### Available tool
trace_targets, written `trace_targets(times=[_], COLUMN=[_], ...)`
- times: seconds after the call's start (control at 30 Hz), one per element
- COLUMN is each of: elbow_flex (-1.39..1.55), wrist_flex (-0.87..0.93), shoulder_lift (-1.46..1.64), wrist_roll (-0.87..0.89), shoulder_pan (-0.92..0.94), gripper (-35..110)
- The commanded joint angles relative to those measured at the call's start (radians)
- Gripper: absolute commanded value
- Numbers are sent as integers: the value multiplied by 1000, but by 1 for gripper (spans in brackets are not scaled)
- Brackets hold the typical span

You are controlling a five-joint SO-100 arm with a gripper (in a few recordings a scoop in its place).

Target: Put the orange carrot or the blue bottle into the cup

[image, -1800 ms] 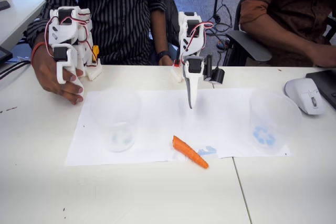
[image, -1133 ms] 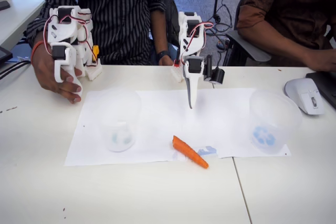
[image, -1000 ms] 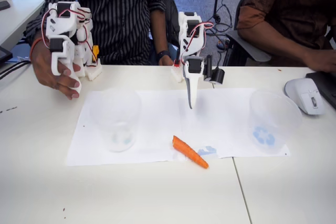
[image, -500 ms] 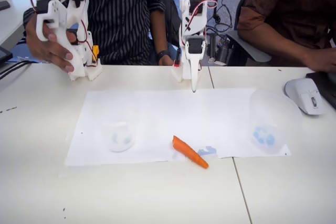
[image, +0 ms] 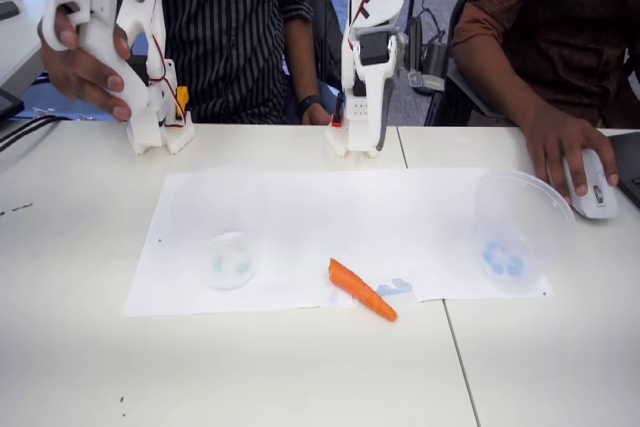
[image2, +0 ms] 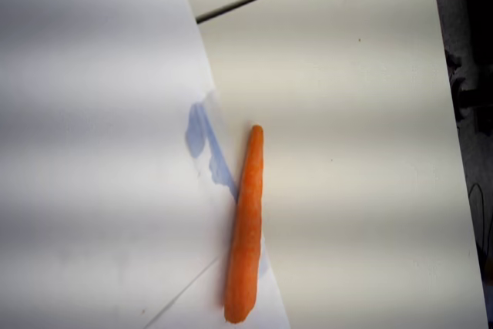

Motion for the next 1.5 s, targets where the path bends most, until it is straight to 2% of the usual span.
trace_targets(times=[0.0,0.3,0.63,0.83,1.07,1.2,1.47], elbow_flex=[-164,-371,-678,-877,-1077,-1163,-1246], wrist_flex=[9,26,242,388,494,551,575], shoulder_lift=[-84,-321,-626,-765,-879,-943,-1049], wrist_roll=[23,26,25,25,26,87,132], shoulder_pan=[3,3,97,91,87,89,87], gripper=[14,14,14,14,13,13,13])
